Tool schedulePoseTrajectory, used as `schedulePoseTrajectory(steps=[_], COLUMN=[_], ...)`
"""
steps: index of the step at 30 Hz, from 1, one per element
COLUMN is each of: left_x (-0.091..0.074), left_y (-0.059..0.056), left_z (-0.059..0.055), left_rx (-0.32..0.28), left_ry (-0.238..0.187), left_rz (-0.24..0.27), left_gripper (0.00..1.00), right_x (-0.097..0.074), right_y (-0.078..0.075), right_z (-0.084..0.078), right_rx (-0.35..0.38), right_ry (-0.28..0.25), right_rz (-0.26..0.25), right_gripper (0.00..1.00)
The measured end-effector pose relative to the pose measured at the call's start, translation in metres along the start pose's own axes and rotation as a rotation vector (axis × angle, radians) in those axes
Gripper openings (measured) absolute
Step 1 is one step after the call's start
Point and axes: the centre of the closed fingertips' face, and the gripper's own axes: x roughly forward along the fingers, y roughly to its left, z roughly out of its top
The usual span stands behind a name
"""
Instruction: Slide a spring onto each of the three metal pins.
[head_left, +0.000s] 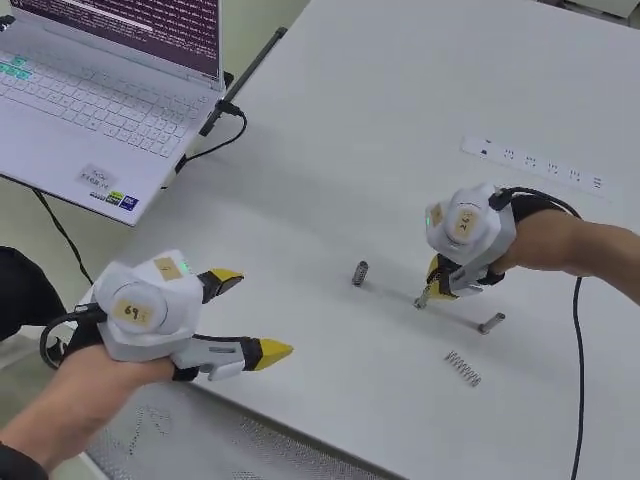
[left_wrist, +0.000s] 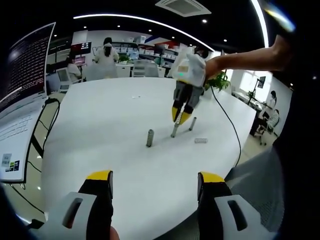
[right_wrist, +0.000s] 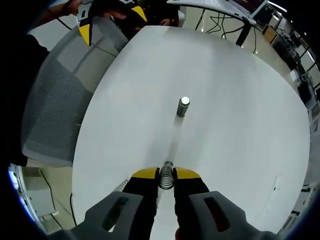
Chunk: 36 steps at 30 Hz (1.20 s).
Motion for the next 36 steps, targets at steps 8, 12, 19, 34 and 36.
schedulePoseTrajectory(steps=[8,12,19,34,36], left_x=[0.000,-0.001,-0.001,0.000,0.000], left_y=[0.001,0.003,0.004,0.006,0.006], left_z=[0.001,0.000,-0.002,0.001,0.001], left_rx=[-0.002,-0.005,-0.009,-0.006,-0.004], left_ry=[0.000,-0.001,0.006,0.007,0.007], left_rz=[0.003,0.006,0.008,0.006,0.006], left_gripper=[0.64,0.64,0.64,0.63,0.63], right_x=[0.009,0.014,0.020,0.027,0.027], right_y=[0.000,0.000,-0.002,-0.003,-0.002], right_z=[-0.002,-0.004,-0.005,-0.007,-0.007], right_rx=[-0.002,0.002,0.010,0.032,0.030], right_ry=[0.008,0.010,0.010,0.001,0.000], right_rz=[0.004,0.001,0.000,0.004,0.002], right_gripper=[0.09,0.09,0.09,0.09,0.09])
